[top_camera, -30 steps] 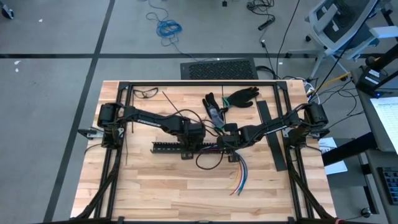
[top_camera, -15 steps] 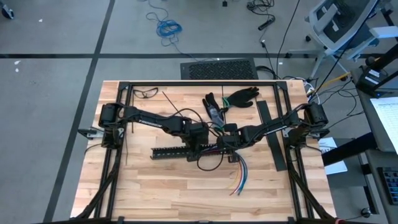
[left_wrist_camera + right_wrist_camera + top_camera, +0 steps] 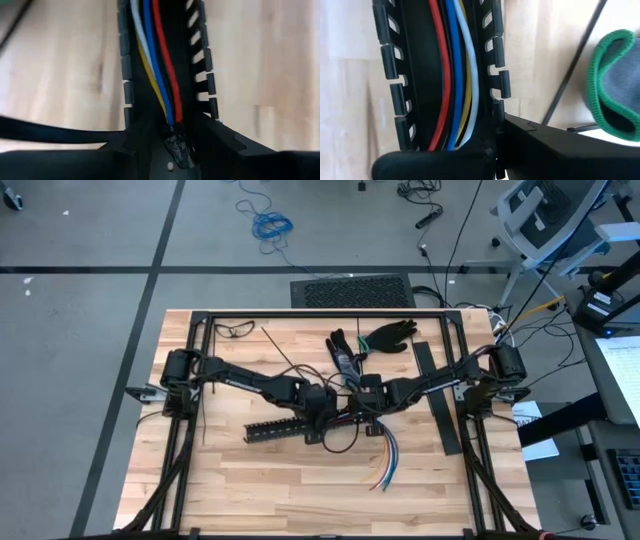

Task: Ziptie cables
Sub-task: Put the zip tied cable wires into the black cable duct

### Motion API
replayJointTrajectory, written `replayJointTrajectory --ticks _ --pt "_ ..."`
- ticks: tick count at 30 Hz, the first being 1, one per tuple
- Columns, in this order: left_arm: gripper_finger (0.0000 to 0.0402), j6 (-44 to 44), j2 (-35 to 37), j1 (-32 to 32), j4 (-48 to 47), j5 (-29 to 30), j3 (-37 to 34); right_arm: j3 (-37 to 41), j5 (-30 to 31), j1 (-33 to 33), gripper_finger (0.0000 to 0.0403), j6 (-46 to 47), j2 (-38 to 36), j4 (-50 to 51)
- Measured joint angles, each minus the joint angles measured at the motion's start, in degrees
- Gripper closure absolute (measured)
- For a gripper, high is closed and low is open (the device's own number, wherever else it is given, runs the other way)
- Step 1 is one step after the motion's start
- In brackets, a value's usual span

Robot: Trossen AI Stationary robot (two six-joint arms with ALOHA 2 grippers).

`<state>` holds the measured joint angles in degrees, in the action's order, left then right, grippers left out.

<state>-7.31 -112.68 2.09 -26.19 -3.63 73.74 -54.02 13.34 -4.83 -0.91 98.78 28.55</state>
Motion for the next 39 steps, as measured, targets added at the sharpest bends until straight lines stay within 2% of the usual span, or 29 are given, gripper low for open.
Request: replayJointTrajectory --ticks 6,14,16,18,20,34,39 --pt "0.0269 -2.6 -2.3 0.7 0.2 5.2 0.0 0.0 0.2 1.1 0.0403 0.0 0.1 -1.0" --pt "0.0274 -2.7 -4.7 1.5 -0.7 6.9 0.1 0.0 -0.2 2.5 0.0403 0.0 0.1 -1.8" --pt "0.0301 -2.7 -4.7 1.5 -0.9 7.3 0.1 0.0 0.0 2.5 0.0403 0.0 0.1 -1.9" --pt "0.0355 -3.0 -4.8 1.5 -0.8 7.3 0.0 0.0 0.0 2.5 0.0403 0.0 0.1 -1.9" --pt "0.0380 -3.5 -4.8 1.4 -1.0 7.0 0.0 0.0 0.0 2.5 0.0403 0.2 0.1 -2.0" --pt "0.0401 -3.8 1.6 1.6 -6.7 5.7 -0.3 -0.2 -0.5 2.5 0.0403 0.8 0.1 -3.2" --pt "0.0400 -2.8 1.8 1.6 -10.1 5.6 -0.2 -0.3 -1.9 2.5 0.0403 1.8 0.1 -2.8"
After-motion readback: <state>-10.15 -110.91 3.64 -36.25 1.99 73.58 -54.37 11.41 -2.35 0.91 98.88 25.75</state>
